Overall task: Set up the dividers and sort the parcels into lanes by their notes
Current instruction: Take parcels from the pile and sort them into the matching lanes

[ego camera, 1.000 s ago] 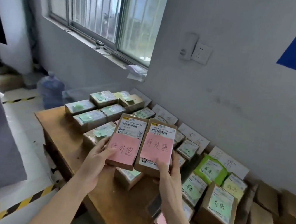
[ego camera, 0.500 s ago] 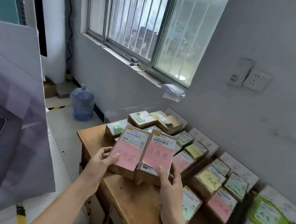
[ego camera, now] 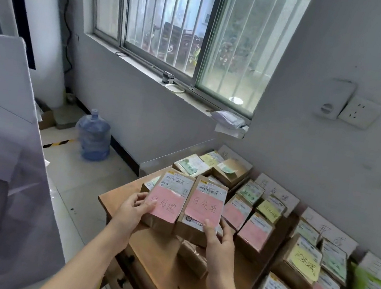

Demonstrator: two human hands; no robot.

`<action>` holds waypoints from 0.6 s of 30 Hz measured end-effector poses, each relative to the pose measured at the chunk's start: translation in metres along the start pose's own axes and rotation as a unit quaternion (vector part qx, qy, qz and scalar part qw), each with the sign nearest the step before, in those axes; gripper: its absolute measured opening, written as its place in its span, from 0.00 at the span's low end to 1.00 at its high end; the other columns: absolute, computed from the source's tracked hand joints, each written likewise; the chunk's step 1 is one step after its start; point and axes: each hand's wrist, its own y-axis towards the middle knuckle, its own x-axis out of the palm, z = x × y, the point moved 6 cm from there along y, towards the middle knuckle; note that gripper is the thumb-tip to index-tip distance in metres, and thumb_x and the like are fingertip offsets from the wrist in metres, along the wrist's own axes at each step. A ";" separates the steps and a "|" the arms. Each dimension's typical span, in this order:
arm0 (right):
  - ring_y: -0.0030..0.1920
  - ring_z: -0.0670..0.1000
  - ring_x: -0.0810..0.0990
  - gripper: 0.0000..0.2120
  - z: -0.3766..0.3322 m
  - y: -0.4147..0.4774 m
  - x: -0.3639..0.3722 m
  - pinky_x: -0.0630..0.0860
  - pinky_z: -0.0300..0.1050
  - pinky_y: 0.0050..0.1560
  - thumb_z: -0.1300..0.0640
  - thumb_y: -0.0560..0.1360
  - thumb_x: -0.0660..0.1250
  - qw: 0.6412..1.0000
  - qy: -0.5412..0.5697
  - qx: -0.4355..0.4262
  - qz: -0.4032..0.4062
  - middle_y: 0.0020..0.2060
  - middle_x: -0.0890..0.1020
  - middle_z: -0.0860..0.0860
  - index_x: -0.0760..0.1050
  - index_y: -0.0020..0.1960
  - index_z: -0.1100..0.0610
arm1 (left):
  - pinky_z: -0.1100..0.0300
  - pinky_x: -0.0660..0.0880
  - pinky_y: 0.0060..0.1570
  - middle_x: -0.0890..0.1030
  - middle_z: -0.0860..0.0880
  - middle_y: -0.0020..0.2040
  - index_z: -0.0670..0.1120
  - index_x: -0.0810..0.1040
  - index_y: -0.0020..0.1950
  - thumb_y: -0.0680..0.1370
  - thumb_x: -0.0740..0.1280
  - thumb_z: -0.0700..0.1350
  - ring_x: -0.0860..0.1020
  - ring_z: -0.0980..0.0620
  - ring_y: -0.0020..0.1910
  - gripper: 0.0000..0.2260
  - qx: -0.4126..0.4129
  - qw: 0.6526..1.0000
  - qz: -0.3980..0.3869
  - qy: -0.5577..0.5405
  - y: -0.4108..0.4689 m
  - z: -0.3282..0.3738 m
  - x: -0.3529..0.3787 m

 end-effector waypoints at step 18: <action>0.64 0.56 0.76 0.29 -0.019 0.164 0.038 0.75 0.64 0.62 0.41 0.75 0.67 0.998 -0.001 0.037 0.051 0.64 0.78 0.51 0.65 0.72 0.45 | 0.58 0.80 0.37 0.84 0.43 0.47 0.43 0.72 0.62 0.80 0.66 0.43 0.84 0.51 0.43 0.12 -0.032 0.997 -0.060 0.037 0.176 0.044 0.060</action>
